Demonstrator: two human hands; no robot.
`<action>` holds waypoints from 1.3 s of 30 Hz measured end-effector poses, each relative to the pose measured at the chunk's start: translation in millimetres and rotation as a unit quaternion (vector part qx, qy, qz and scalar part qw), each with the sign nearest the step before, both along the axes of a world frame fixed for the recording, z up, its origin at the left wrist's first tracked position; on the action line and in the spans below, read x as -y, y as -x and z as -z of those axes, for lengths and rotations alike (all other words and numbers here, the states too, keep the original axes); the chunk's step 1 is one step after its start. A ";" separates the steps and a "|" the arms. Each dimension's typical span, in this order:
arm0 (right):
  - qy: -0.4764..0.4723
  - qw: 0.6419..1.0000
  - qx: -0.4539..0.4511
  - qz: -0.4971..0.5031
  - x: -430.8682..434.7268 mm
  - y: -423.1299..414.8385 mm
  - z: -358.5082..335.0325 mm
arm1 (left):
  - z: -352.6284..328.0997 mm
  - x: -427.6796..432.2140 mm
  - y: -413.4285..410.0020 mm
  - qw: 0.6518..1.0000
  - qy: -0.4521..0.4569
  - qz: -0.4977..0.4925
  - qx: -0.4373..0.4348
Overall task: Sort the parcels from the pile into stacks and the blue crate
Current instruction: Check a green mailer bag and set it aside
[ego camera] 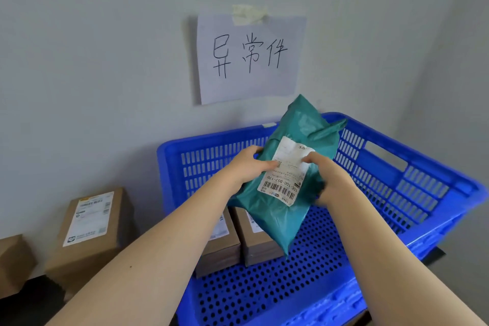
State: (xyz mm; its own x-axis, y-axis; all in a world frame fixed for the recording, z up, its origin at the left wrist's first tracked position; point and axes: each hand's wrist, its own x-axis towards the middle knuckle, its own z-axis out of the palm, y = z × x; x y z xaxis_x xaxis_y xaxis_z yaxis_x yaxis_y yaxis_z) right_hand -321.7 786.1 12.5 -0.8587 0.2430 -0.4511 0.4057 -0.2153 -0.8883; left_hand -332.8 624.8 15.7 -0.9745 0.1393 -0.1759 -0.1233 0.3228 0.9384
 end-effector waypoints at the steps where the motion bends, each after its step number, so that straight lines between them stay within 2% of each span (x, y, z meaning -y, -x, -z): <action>1: 0.006 1.000 0.016 -0.004 -10.4 5.5 1.4 | 2.1 -10.1 6.2 1.000 0.011 0.006 -0.003; 5: 0.038 0.996 0.083 -0.019 -41.4 23.7 7.4 | 13.4 -41.9 28.2 0.997 0.069 0.019 -0.026; 10: 0.002 0.994 0.109 -0.013 -83.9 70.9 25.6 | 33.6 -87.0 68.7 0.994 0.105 0.012 -0.031; 16: -0.023 0.987 0.158 -0.035 -132.1 150.5 94.2 | 65.8 -131.1 116.8 0.989 0.144 0.000 -0.034; 21: -0.050 0.978 0.200 -0.041 -141.9 182.0 131.8 | 94.5 -146.3 146.7 0.982 0.188 -0.002 -0.015; 25: -0.067 0.963 0.252 -0.065 -130.1 174.5 135.0 | 116.4 -140.0 154.9 0.965 0.259 0.034 0.013; 27: -0.054 0.953 0.290 -0.063 -120.7 162.2 129.9 | 124.9 -132.7 158.0 0.958 0.280 0.046 0.030; 29: -0.002 0.953 0.299 -0.049 -119.8 161.9 142.1 | 130.7 -126.5 159.0 0.946 0.316 0.069 0.032; 30: 0.020 0.953 0.300 -0.023 -121.4 171.6 159.6 | 135.2 -122.4 160.9 0.938 0.337 0.081 0.030; 34: -0.030 0.947 0.319 0.035 -161.8 247.6 302.8 | 148.2 -116.1 160.5 0.911 0.397 0.112 0.010; 35: -0.027 0.948 0.314 0.042 -162.5 255.2 314.8 | 151.9 -114.8 161.0 0.906 0.407 0.114 0.001; 37: -0.040 0.951 0.302 0.058 -155.1 246.3 295.8 | 156.7 -113.6 160.9 0.900 0.419 0.116 -0.022; 39: -0.070 0.953 0.288 0.062 -142.7 224.1 246.7 | 162.1 -112.3 161.1 0.895 0.426 0.135 -0.016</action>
State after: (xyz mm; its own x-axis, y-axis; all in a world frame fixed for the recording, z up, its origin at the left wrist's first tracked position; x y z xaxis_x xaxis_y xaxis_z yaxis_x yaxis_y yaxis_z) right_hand -545.8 928.8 -234.2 -0.4391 0.4188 -0.7949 0.8141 -0.1888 -0.5492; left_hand -493.9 737.2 -146.4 -0.9322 0.1986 -0.3027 0.0893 0.9364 0.3394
